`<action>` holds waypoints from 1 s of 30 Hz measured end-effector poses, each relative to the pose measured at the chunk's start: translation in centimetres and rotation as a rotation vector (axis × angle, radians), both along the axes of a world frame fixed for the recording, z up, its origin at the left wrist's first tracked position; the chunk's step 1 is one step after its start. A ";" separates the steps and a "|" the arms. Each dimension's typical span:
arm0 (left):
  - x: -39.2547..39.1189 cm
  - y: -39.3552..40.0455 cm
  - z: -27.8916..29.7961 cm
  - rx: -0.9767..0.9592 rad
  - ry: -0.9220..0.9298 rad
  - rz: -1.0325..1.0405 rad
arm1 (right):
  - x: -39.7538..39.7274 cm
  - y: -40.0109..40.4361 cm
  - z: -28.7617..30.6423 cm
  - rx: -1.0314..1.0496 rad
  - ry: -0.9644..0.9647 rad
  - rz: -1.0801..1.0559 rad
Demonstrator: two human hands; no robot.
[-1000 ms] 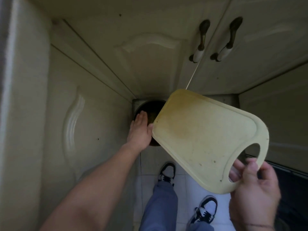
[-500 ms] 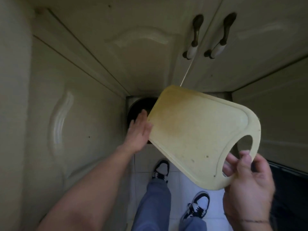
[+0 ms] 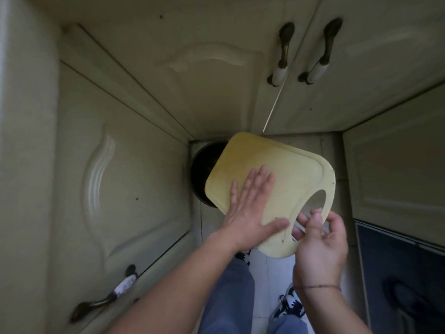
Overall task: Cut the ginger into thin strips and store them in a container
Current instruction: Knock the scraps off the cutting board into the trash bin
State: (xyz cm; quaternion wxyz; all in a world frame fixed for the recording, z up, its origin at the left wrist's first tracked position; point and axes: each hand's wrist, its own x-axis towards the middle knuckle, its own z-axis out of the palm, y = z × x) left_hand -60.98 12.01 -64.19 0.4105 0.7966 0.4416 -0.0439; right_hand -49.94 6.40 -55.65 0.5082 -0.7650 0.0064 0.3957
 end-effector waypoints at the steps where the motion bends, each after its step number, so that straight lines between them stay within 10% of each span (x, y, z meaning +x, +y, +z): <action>1: -0.2 0.5 -0.3 -0.009 0.015 0.047 | 0.1 -0.2 0.1 0.000 0.003 0.012; 6: -5.1 4.9 -4.6 0.110 0.476 0.421 | 1.3 -1.5 1.4 0.004 -0.006 0.002; 9: -7.2 7.2 -5.0 -0.093 0.355 0.865 | 2.4 -2.3 1.7 0.005 -0.011 -0.042; 17: -5.4 3.8 -3.3 0.058 -0.137 -0.133 | 1.7 -2.1 0.9 -0.018 0.047 -0.003; 20: -6.4 5.0 -4.9 0.091 0.261 -0.068 | 2.5 -2.6 1.6 -0.001 0.023 0.010; 23: -8.7 7.6 -6.5 -0.226 0.795 0.448 | 3.4 -3.3 1.9 -0.001 -0.010 0.009; 26: -9.0 7.5 -6.2 0.000 0.471 0.602 | 3.4 -3.3 1.5 -0.009 -0.004 0.013; 30: -6.2 4.2 -2.8 0.238 -0.136 -0.045 | 2.3 -2.1 0.7 0.008 0.032 0.046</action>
